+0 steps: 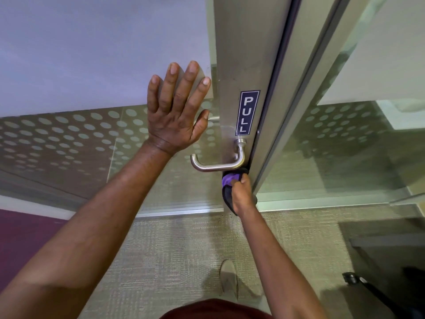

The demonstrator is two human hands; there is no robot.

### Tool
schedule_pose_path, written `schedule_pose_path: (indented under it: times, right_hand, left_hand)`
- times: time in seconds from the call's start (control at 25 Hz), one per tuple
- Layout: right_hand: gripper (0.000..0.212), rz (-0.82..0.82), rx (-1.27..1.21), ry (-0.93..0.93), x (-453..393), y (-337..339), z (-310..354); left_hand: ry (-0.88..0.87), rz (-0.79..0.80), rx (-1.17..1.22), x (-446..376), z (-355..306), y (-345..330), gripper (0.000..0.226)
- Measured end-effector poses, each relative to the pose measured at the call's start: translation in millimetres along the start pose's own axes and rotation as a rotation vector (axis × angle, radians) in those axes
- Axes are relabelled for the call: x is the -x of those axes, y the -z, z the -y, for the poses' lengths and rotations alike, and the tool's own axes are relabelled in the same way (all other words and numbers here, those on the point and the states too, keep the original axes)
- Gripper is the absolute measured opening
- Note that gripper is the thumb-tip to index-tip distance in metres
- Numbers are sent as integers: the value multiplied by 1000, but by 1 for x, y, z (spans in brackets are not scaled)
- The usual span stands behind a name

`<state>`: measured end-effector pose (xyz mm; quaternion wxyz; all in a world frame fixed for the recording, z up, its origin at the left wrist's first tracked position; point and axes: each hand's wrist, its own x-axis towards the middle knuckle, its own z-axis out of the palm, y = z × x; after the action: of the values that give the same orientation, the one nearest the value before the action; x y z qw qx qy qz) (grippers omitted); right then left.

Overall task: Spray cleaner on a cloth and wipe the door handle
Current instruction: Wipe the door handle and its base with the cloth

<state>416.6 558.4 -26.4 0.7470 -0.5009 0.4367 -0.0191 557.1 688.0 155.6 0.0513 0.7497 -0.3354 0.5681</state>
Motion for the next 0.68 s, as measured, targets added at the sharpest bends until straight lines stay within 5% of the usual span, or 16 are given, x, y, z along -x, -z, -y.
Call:
schedule_pose_path:
  times: [0.16,0.32,0.68]
  right_hand:
    - [68,105,146,218,20,16,4]
    - [79,145,145,364,37,40,12]
    - [61,201,-519,188,95,78,78]
  left_hand:
    - [-4,1,11,2,3,-1,62]
    - [-21,23,29,4,3,-3,72]
    - [31,170,187,-8,-7,20,62]
